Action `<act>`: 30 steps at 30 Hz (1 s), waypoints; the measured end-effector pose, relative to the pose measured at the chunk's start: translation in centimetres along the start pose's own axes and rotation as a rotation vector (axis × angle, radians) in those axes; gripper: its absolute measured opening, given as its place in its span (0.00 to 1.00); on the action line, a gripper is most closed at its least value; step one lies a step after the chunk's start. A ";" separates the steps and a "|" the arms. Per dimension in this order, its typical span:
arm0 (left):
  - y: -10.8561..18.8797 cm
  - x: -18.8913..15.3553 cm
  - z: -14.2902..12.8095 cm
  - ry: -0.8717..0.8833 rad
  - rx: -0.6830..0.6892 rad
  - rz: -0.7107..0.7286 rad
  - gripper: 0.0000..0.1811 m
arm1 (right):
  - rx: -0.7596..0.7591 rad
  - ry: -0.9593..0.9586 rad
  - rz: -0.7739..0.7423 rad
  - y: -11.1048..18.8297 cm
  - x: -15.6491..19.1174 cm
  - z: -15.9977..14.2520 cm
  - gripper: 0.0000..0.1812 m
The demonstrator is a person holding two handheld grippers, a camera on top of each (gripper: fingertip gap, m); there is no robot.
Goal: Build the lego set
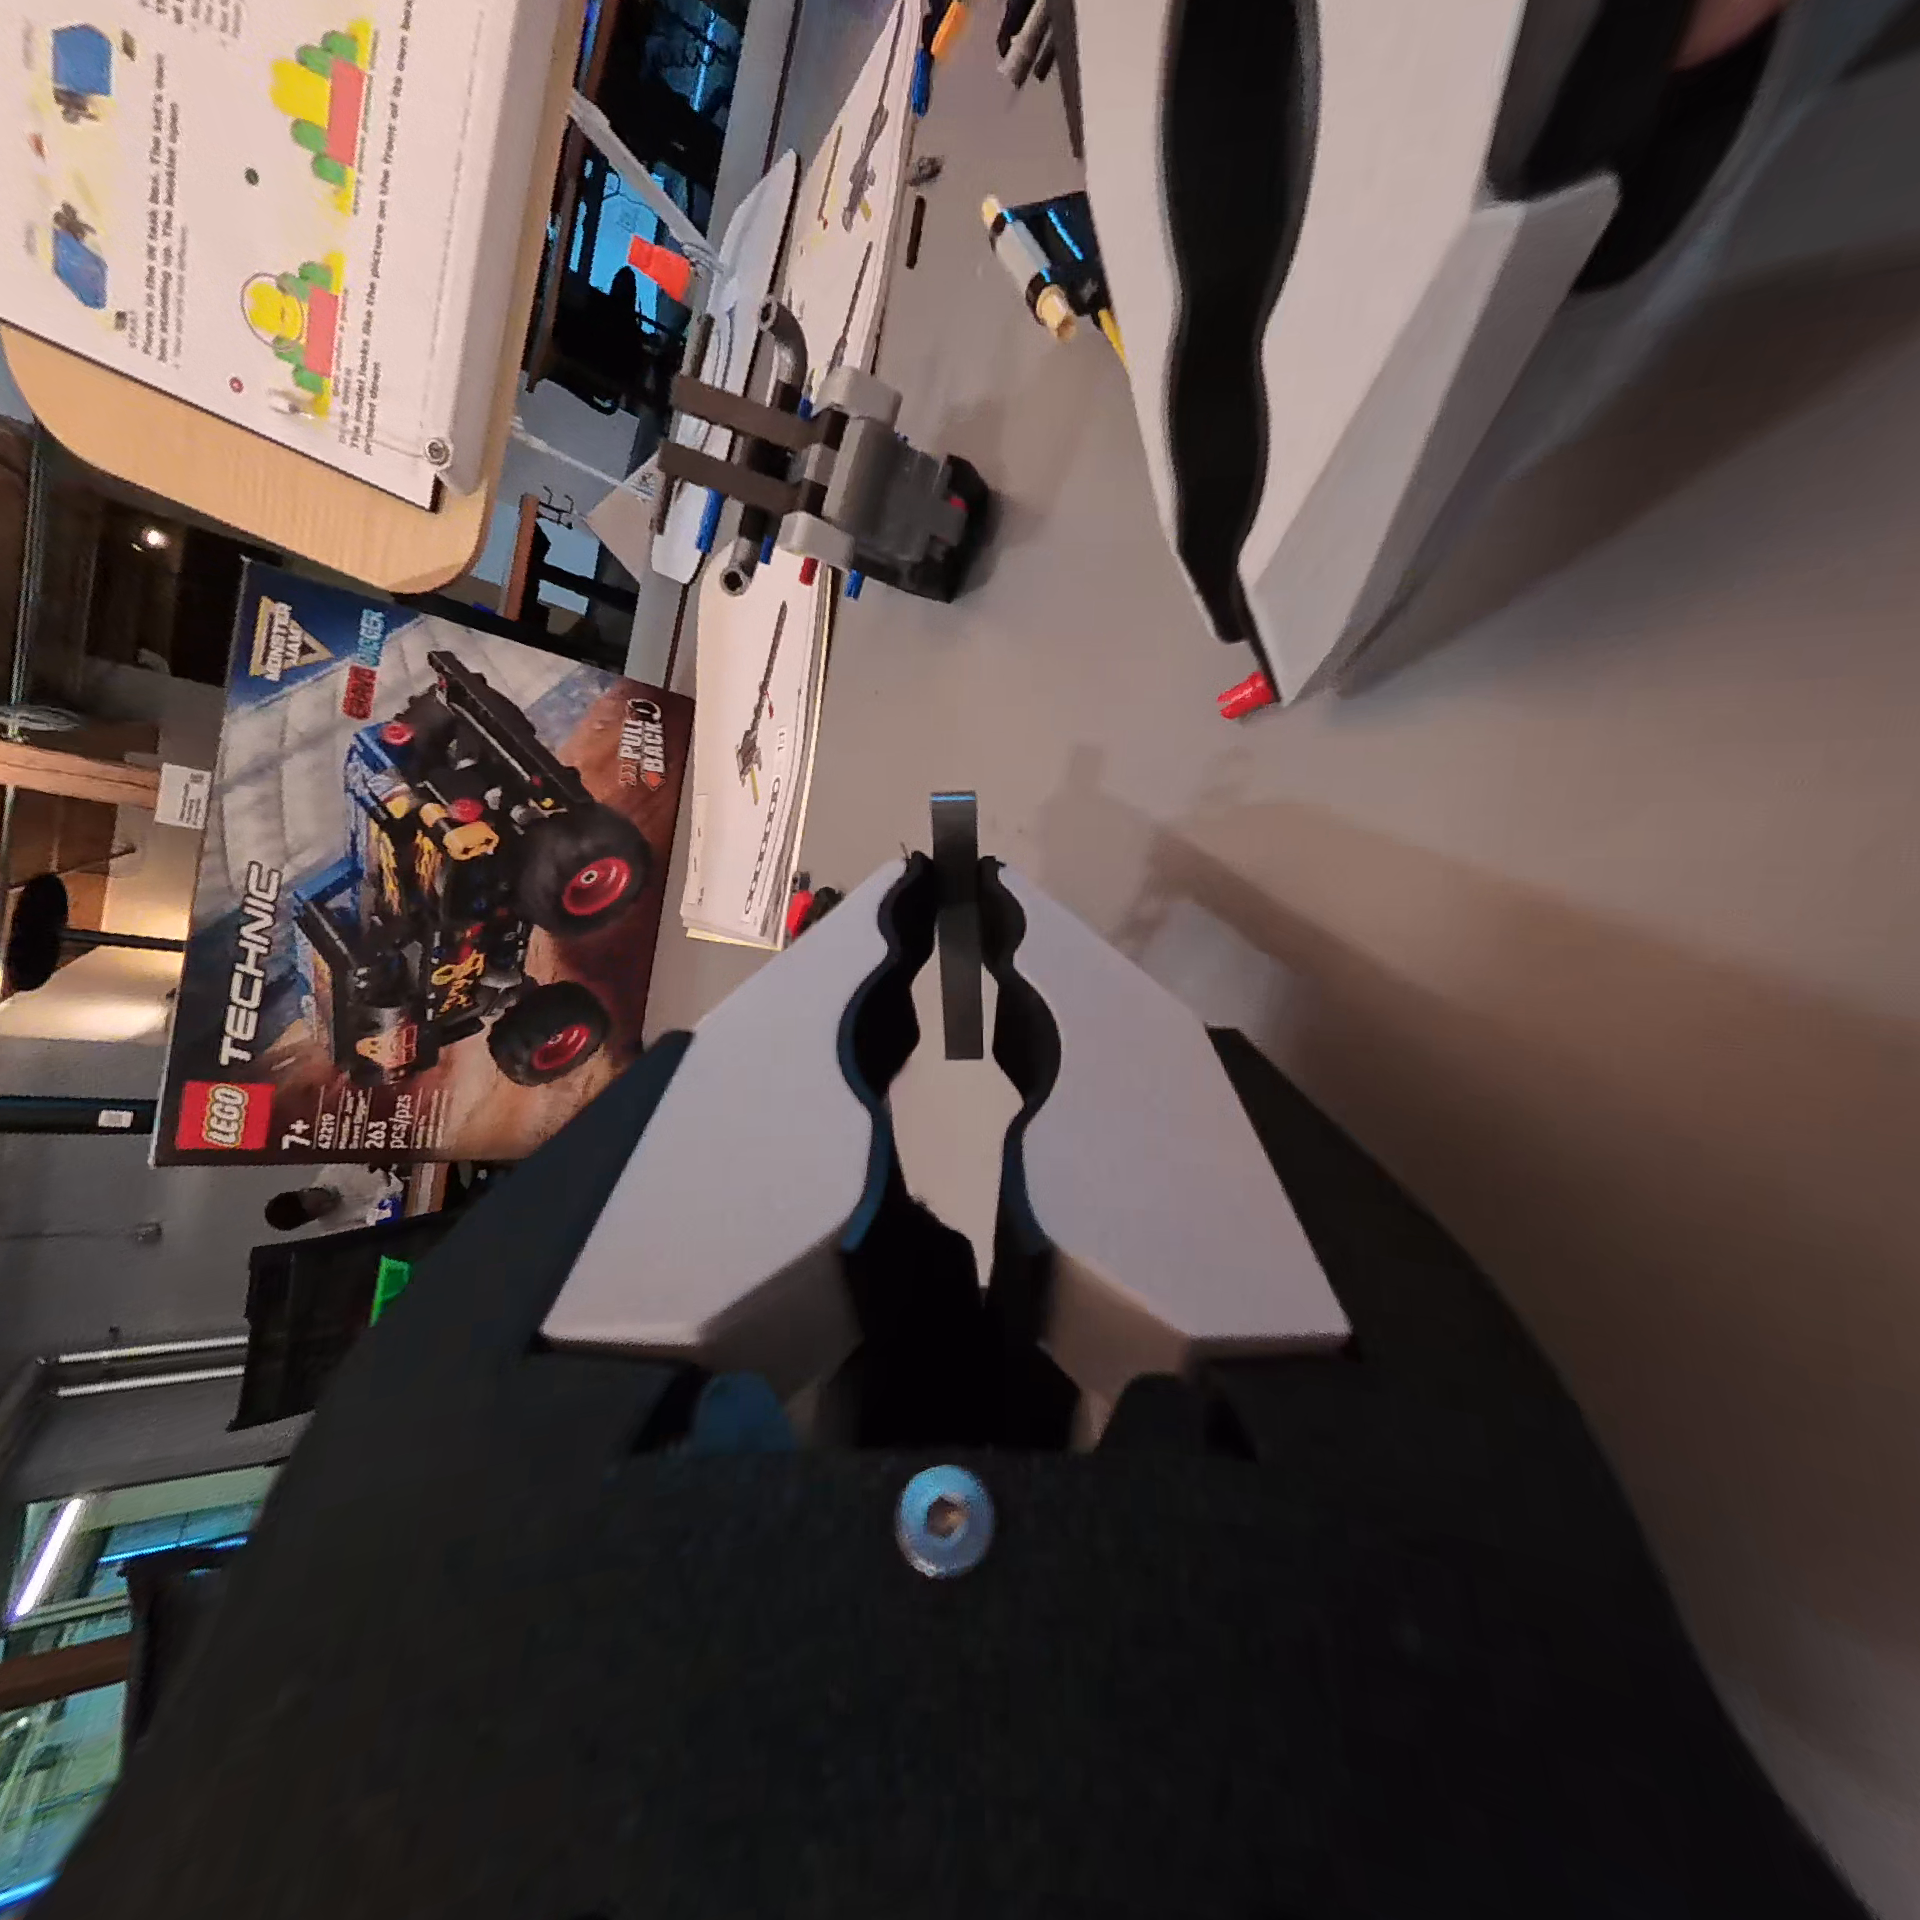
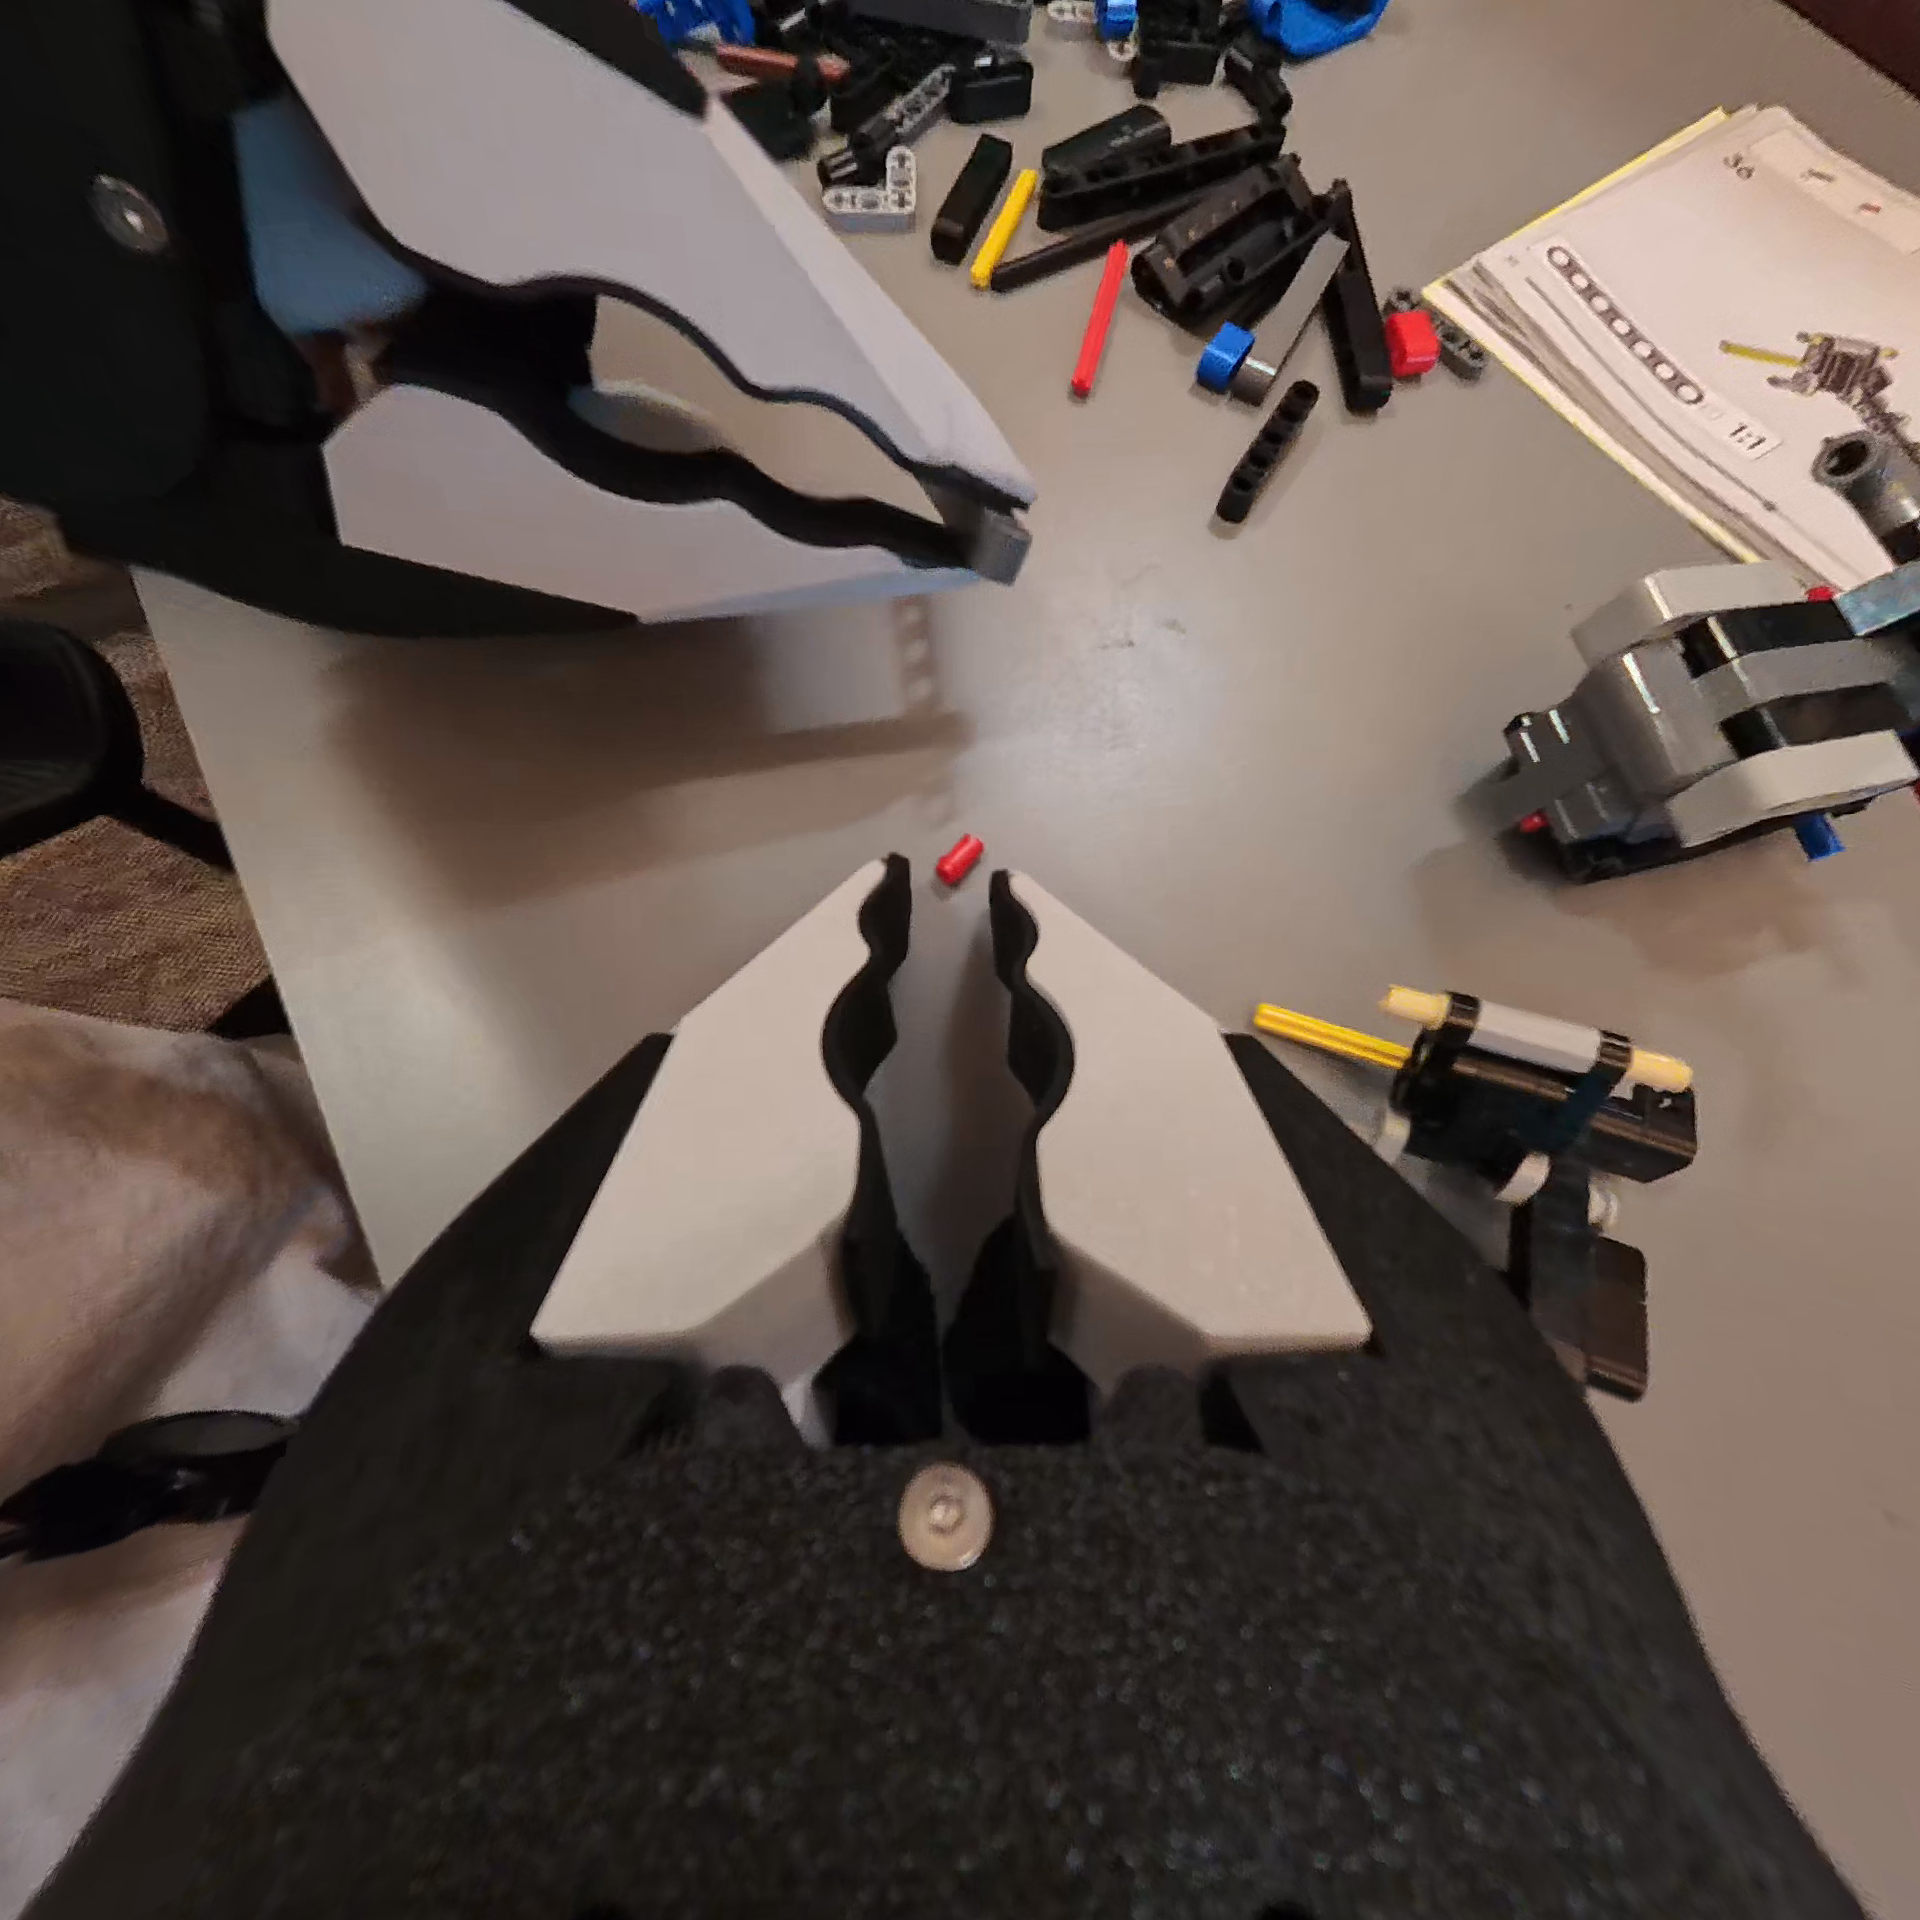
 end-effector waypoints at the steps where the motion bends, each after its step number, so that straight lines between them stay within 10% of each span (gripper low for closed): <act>1: 0.0 -0.1 -0.1 0.011 0.000 0.003 0.03 | -0.006 -0.005 -0.008 0.0 0.2 0.1 0.08; 20: -0.1 -0.2 -0.3 0.134 -0.052 0.010 0.03 | 0.013 -0.014 -0.167 -0.8 0.7 0.1 0.02; 30: 1.3 3.3 2.3 0.698 -0.342 -0.074 0.03 | -0.374 -0.470 0.372 3.7 -0.7 5.0 0.01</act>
Point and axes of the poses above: each gripper's, where its closed fingertips meet, y back along the fingers, z out of its top, x = y × z across the jaws, the point moved 6 cm from there along y, back along the fingers, and after that the axes turned 8 degrees about -y, right-handed, at the moved point
